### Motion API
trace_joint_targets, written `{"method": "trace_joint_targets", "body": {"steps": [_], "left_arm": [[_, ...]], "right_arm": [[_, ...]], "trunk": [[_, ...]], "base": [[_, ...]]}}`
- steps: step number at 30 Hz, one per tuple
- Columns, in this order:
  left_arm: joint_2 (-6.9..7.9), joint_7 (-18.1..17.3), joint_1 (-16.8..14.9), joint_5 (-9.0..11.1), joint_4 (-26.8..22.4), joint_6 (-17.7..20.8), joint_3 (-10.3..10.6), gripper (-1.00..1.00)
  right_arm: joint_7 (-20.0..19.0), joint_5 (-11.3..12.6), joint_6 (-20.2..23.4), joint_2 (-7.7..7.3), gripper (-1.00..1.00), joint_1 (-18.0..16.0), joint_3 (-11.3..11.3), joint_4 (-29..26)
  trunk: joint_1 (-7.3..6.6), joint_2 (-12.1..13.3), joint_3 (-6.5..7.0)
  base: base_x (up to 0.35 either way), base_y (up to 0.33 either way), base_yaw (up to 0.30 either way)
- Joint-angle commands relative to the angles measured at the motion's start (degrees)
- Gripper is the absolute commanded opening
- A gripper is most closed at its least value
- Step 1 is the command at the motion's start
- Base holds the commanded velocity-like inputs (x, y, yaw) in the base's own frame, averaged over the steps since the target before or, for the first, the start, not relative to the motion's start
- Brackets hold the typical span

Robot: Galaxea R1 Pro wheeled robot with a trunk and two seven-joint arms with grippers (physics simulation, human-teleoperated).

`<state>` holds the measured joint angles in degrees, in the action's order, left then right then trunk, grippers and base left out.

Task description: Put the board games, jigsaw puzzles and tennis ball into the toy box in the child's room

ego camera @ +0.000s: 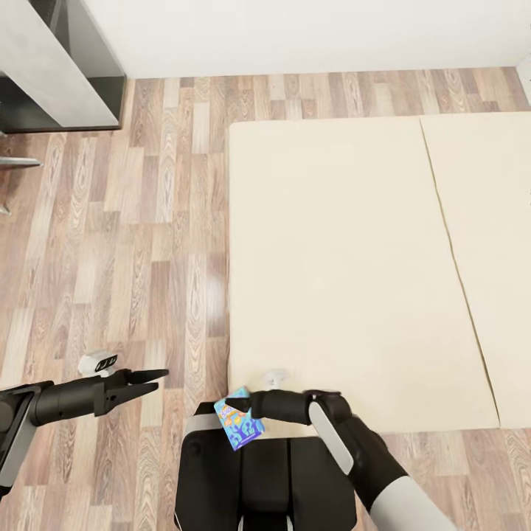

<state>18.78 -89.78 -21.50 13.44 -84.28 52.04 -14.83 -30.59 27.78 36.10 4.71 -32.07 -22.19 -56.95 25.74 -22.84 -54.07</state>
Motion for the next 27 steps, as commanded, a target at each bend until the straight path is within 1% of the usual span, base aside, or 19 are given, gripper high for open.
{"method": "trace_joint_targets", "body": {"steps": [1, 5, 7, 8, 10, 12, 14, 15, 16, 17, 20, 21, 22, 23, 24, 25, 26, 27], "left_arm": [[0.02, -0.22, -0.02, -0.05, -0.01, 0.61, -0.2, 1.0], [0.0, -0.22, -0.01, -0.16, -0.01, 0.61, -0.74, 1.0], [-0.01, -0.22, 0.0, -0.21, -0.01, 0.61, -0.83, 1.0], [0.0, -0.22, -0.01, -0.26, -0.01, 0.61, -0.91, 1.0], [0.06, -0.22, -0.02, -0.32, 0.01, 0.61, -1.06, 1.0], [0.35, -0.22, -0.01, -0.37, 0.05, 0.61, -1.67, 1.0], [0.88, -0.22, 0.02, -0.37, 0.28, 0.61, -2.72, 1.0], [1.19, -0.22, 0.02, -0.42, 0.86, 0.61, -3.35, 1.0], [1.32, -0.22, 0.01, -0.44, 1.13, 0.61, -3.63, 1.0], [1.55, -0.22, -0.01, -0.48, 1.54, 0.61, -4.17, 1.0], [2.0, -0.22, -0.02, -0.57, 1.92, 0.65, -5.06, 1.0], [2.57, -0.22, -0.02, -0.63, 2.26, 0.64, -5.72, 1.0], [3.32, -0.22, 0.0, -0.7, 2.65, 0.56, -6.37, 1.0], [3.68, -0.22, 0.03, -0.79, 2.93, 0.39, -6.63, 1.0], [4.18, -0.22, 0.09, -1.08, 3.79, -0.47, -7.04, 1.0], [4.37, -0.22, 0.1, -1.28, 4.4, -1.13, -7.2, 1.0], [4.67, -0.22, 0.08, -1.78, 5.7, -2.48, -7.51, 1.0], [4.8, -0.22, 0.08, -2.02, 6.23, -3.13, -7.65, 1.0]], "right_arm": [[0.09, 0.15, 1.7, -0.49, 1.0, 1.6, 0.86, -3.69], [0.16, -0.08, 4.22, -1.89, 1.0, 4.98, 3.47, -10.93], [0.17, -0.12, 4.88, -2.27, 1.0, 5.75, 4.01, -12.79], [0.17, -0.14, 5.51, -2.63, 1.0, 6.49, 4.35, -14.58], [0.18, -0.18, 6.31, -2.97, 1.0, 7.61, 4.69, -17.32], [0.18, -0.22, 7.19, -3.21, 1.0, 8.78, 4.91, -20.17], [0.2, -0.29, 8.29, -3.35, 1.0, 9.99, 5.02, -23.21], [0.27, -0.31, 8.98, -3.59, 1.0, 10.74, 5.07, -25.38], [0.33, -0.32, 9.25, -3.81, 1.0, 11.16, 5.08, -26.37], [0.48, -0.34, 9.48, -4.38, 1.0, 12.1, 5.12, -27.97], [0.82, -0.31, 9.37, -5.47, 1.0, 13.47, 5.22, -29.38], [1.03, -0.28, 9.25, -6.21, 1.0, 14.06, 5.54, -29.91], [1.12, -0.23, 9.15, -6.76, 1.0, 14.47, 6.31, -30.32], [1.16, -0.2, 9.12, -6.97, 1.0, 14.63, 6.9, -30.51], [1.19, -0.18, 9.09, -7.21, 1.0, 14.86, 8.37, -30.79], [1.18, -0.18, 9.08, -7.27, 1.0, 14.95, 9.13, -30.89], [1.15, -0.18, 9.08, -7.41, 1.0, 15.1, 10.42, -31.02], [1.15, -0.18, 9.08, -7.47, 1.0, 15.17, 10.95, -31.06]], "trunk": [[0.05, -0.08, 0.04], [0.05, -0.08, 0.42], [0.05, -0.08, 0.61], [0.05, -0.08, 0.7], [0.05, -0.08, 0.89], [0.05, -0.08, 1.08], [0.05, -0.08, 1.27], [0.05, -0.08, 1.36], [0.05, -0.08, 1.46], [0.05, -0.08, 1.55], [0.05, -0.08, 1.83], [0.05, -0.08, 1.93], [0.05, -0.08, 2.02], [0.05, -0.08, 2.12], [0.05, -0.08, 2.21], [0.05, -0.08, 2.31], [0.05, -0.08, 2.4], [0.05, -0.08, 2.49]], "base": [[0.0, 0.0, 0.0], [0.0, 0.0, 0.0], [0.0, 0.0, 0.0], [0.0, 0.0, 0.0], [0.0, 0.0, 0.0], [0.0, 0.0, 0.0], [0.0, 0.0, 0.0], [0.0, 0.0, 0.0], [0.0, 0.0, 0.0], [0.0, 0.0, 0.0], [0.0, 0.0, 0.0], [0.0, 0.0, 0.0], [0.0, 0.0, 0.0], [0.0, 0.0, 0.0], [0.0, 0.0, 0.0], [0.0, 0.0, 0.0], [0.0, 0.0, 0.0], [0.0, 0.0, 0.0]]}}
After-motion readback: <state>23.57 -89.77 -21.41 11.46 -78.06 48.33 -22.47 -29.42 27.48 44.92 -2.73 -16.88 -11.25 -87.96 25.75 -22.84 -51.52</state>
